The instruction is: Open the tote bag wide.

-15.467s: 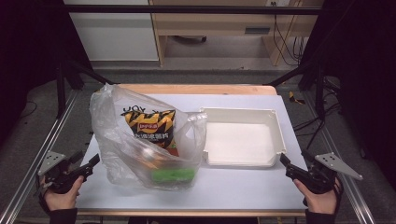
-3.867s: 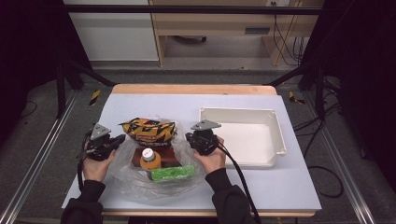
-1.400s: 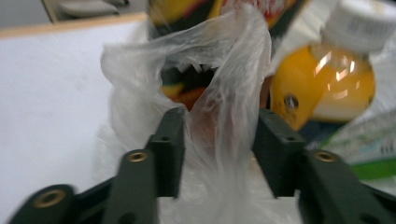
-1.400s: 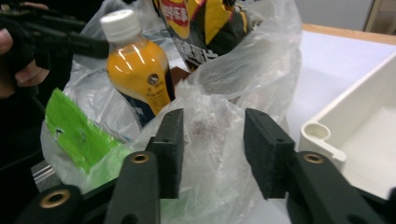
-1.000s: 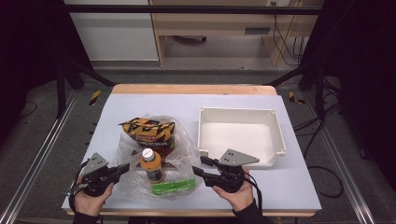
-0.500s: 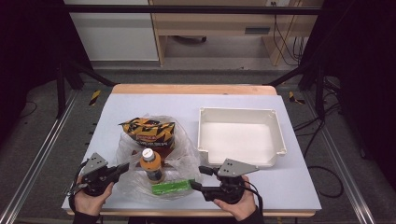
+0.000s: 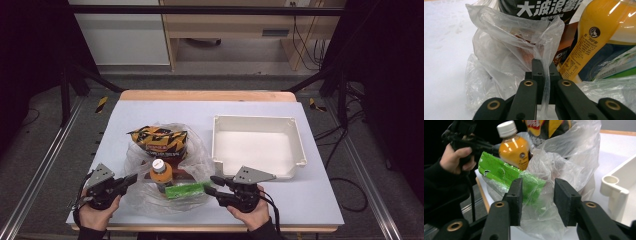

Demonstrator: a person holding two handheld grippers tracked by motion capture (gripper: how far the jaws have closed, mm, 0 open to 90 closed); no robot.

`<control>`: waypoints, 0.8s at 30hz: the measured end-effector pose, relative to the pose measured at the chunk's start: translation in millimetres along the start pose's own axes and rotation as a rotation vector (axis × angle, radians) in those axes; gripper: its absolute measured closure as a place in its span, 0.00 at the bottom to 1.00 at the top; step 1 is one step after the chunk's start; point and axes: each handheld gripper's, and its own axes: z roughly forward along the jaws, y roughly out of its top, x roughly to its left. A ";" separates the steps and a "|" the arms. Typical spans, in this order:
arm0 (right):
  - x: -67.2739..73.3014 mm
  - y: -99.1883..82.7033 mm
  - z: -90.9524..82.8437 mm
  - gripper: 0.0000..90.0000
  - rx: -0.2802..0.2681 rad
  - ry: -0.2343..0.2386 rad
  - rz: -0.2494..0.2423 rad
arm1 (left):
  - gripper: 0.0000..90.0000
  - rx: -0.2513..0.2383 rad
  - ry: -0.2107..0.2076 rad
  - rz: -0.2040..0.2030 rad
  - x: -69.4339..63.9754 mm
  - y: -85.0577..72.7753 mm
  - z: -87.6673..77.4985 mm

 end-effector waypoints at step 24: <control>-16.4 2.5 9.0 0.84 -0.068 -0.102 0.051 | 0.98 0.027 0.017 0.007 3.3 -6.1 6.5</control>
